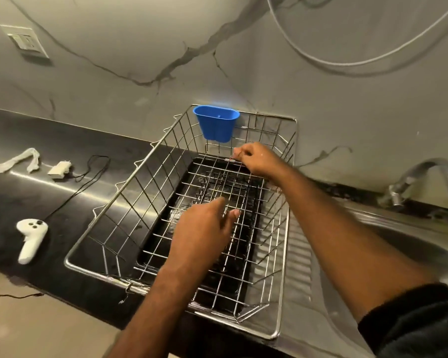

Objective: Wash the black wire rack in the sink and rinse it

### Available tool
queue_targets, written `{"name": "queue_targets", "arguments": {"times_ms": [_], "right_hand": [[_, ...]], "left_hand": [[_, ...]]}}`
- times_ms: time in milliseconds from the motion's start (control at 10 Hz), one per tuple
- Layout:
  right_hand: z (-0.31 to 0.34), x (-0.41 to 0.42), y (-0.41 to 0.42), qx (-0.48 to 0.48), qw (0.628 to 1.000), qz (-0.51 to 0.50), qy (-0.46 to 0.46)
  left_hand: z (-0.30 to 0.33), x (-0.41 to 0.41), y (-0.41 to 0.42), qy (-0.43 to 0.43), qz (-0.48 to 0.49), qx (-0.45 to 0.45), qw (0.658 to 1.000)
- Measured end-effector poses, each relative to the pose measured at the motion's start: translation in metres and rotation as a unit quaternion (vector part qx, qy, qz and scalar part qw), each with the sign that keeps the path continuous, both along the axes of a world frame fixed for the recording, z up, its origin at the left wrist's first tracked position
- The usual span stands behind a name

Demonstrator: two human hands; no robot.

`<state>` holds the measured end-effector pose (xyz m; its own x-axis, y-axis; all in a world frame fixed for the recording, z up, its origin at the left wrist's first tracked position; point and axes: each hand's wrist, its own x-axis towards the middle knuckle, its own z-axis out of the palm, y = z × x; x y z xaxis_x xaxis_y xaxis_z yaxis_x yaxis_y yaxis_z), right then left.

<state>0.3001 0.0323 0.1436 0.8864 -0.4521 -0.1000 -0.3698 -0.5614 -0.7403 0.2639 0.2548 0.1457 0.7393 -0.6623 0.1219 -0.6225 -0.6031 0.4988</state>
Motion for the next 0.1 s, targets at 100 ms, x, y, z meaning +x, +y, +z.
{"name": "queue_targets", "arguments": {"times_ms": [100], "right_hand": [[0.0081,-0.0316,0.0082,-0.034,0.992,-0.066,-0.099]], "left_hand": [[0.0033,-0.0049,0.0006,-0.01,-0.012,-0.062,0.998]]}}
